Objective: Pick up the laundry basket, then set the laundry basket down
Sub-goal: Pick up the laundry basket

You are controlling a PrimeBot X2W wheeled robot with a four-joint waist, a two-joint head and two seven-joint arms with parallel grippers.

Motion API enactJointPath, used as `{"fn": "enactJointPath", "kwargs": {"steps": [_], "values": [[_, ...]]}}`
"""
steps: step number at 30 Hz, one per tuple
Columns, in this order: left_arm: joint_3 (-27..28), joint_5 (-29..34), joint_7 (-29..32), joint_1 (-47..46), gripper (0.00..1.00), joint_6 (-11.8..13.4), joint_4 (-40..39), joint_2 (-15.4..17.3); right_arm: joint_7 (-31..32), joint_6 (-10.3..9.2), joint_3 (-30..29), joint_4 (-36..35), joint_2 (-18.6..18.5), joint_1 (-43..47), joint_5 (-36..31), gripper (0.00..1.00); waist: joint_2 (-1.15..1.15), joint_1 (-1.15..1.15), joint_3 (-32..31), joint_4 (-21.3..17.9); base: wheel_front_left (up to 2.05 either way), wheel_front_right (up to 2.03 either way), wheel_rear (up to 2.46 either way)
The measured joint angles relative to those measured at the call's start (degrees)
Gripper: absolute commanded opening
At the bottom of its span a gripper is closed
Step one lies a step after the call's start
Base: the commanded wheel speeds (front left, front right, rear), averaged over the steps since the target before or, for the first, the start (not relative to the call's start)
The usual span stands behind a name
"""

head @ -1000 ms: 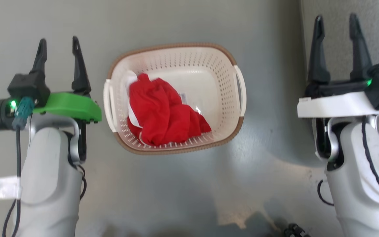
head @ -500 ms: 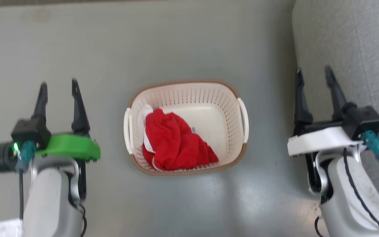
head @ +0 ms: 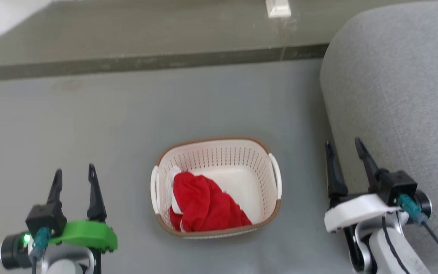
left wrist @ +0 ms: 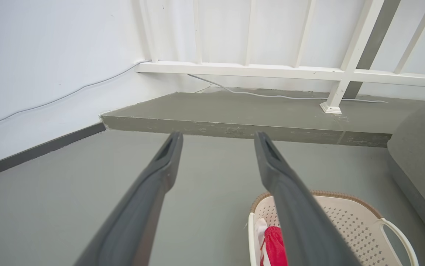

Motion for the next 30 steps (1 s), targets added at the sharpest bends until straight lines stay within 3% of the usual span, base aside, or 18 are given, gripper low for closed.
{"fn": "enactJointPath", "kwargs": {"steps": [11,30], "values": [[-0.1,-0.2,0.0,6.5,1.0,0.7,-4.1,0.3,0.0,-0.02,0.5,-0.4,0.2,3.9,0.0,1.0,0.0,0.0,-6.4,-1.4,0.0,0.0,0.0],[-0.5,-0.2,0.0,11.0,1.0,1.2,-8.5,0.5,0.0,-0.04,0.3,-2.5,0.2,4.9,0.0,1.0,0.0,0.0,-6.9,-2.2,0.0,0.0,0.0]]}}
